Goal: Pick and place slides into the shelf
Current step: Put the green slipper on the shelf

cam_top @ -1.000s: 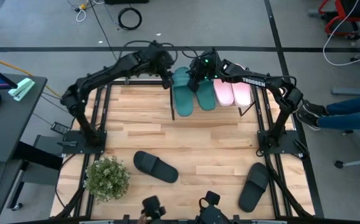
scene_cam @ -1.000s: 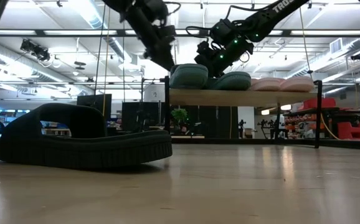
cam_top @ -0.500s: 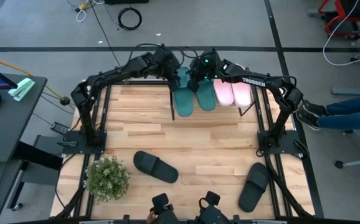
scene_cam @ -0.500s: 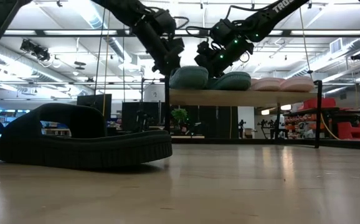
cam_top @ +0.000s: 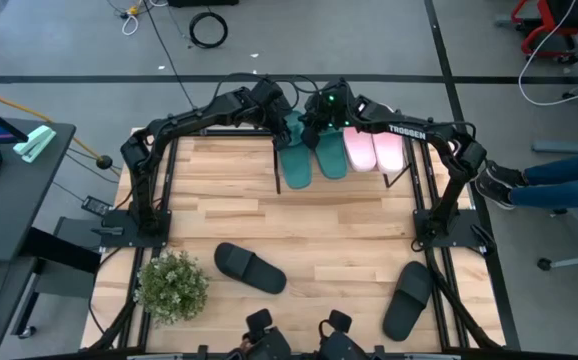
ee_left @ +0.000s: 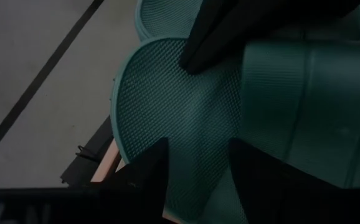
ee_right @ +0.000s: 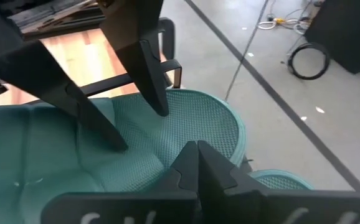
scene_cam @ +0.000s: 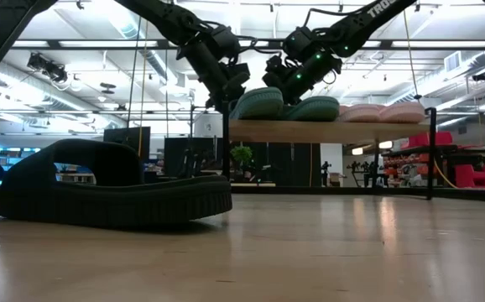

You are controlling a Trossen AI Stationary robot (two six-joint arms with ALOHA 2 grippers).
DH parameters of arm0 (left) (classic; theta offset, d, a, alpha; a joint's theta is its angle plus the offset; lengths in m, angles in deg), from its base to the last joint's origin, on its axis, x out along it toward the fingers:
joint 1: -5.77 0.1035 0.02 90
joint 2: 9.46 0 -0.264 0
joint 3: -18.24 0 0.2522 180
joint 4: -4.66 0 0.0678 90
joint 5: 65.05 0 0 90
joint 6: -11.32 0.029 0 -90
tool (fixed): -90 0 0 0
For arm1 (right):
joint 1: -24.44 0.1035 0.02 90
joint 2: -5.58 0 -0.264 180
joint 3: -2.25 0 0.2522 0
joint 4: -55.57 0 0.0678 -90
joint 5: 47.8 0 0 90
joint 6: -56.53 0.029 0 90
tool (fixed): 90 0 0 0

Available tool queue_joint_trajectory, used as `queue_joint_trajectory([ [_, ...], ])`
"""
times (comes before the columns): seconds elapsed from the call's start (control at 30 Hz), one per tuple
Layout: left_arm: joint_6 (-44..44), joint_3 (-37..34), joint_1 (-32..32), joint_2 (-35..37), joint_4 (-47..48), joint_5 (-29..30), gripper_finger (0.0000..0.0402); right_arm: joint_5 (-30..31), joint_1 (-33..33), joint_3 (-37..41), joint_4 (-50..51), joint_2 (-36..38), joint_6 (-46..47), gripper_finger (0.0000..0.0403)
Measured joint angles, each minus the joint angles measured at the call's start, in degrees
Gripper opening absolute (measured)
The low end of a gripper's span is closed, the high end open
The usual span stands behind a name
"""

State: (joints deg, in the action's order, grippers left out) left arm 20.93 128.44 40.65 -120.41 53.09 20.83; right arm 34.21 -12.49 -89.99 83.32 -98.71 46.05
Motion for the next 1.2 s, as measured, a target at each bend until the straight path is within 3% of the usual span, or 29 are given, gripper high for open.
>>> queue_joint_trajectory([
  [0.27, -0.4, -0.1, 0.4, -0.1, 1.0, -0.4, 0.0172, -2.2, 0.2, 0.0, 1.3, 0.1, 0.3, 0.0000],
  [0.47, -0.4, -0.1, 0.5, -0.1, 1.5, -0.1, 0.0172, 0.5, 0.8, 0.8, -1.9, 4.8, 1.7, 0.0003],
  [0.7, -0.1, -0.1, 0.6, 0.0, 2.8, 0.2, 0.0172, -0.1, 4.7, 0.5, 8.4, 13.6, 3.4, 0.0002],
  [0.9, -0.1, -0.1, 0.5, -0.1, 2.7, 0.2, 0.0172, 0.1, 12.3, 0.4, 14.5, 12.9, 4.7, 0.0001],
  [1.1, 0.0, -0.1, 0.5, -0.1, 2.7, 0.3, 0.0172, 9.9, 17.0, 0.3, 14.3, 7.9, 3.8, 0.0001],
  [1.2, 0.1, -0.2, 0.5, -0.1, 2.7, 0.5, 0.0172, 11.8, 17.0, 0.3, 14.2, 6.7, 5.7, 0.0001],
])
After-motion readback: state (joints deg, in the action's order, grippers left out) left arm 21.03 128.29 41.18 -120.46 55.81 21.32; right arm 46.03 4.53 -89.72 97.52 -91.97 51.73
